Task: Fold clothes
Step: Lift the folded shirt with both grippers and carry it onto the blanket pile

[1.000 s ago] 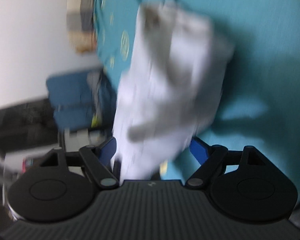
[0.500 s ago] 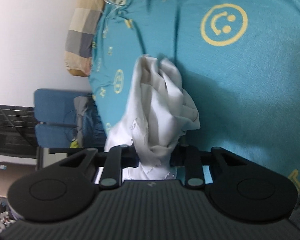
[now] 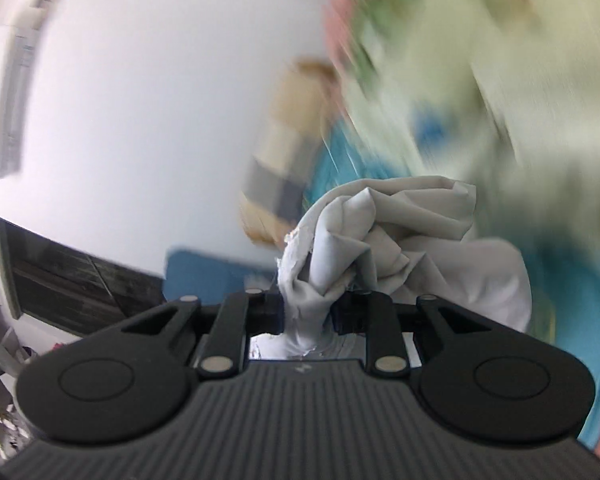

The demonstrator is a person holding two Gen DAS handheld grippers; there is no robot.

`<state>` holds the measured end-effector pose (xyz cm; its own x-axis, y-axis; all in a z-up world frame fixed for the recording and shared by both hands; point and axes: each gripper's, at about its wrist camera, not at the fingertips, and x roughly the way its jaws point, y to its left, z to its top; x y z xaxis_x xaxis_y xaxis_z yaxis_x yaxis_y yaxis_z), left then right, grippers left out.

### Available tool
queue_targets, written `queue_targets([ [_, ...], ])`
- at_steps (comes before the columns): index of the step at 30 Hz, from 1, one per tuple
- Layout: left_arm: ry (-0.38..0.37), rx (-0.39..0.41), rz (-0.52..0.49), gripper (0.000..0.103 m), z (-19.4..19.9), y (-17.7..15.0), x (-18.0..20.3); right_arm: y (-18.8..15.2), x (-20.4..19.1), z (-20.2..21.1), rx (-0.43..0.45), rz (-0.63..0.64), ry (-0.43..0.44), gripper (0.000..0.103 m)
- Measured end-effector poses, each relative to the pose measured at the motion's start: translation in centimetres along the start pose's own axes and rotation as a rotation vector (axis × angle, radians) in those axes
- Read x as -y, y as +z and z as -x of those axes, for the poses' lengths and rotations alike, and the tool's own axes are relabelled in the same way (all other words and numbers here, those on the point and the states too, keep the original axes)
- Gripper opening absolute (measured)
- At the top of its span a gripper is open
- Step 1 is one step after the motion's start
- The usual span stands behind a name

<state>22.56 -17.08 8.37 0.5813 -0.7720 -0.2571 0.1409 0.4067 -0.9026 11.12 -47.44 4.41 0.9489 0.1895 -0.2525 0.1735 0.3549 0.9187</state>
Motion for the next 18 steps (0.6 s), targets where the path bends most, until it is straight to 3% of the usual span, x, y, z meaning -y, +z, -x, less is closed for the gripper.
queue_targets([
  [4,-0.146,-0.076,-0.106,0.017,-10.8,0.0,6.6,10.2,-2.3,1.8,0.164,0.120,0.039,0.025],
  [6,-0.161,-0.103,-0.141,0.017,-15.1,-1.5,8.0,13.9,-1.8,2.4,0.235,0.185,0.036,0.025],
  [9,-0.144,-0.149,-0.209,0.017,-19.5,-4.8,7.9,17.3,0.3,2.8,0.281,0.243,-0.047,0.025],
  [13,-0.053,-0.275,-0.256,0.017,-21.1,-8.9,3.8,18.1,5.3,3.7,0.206,0.215,-0.207,0.025],
  [18,0.044,-0.373,-0.362,0.019,-18.9,-12.5,-1.0,14.2,10.6,4.1,0.004,0.191,-0.409,0.025],
])
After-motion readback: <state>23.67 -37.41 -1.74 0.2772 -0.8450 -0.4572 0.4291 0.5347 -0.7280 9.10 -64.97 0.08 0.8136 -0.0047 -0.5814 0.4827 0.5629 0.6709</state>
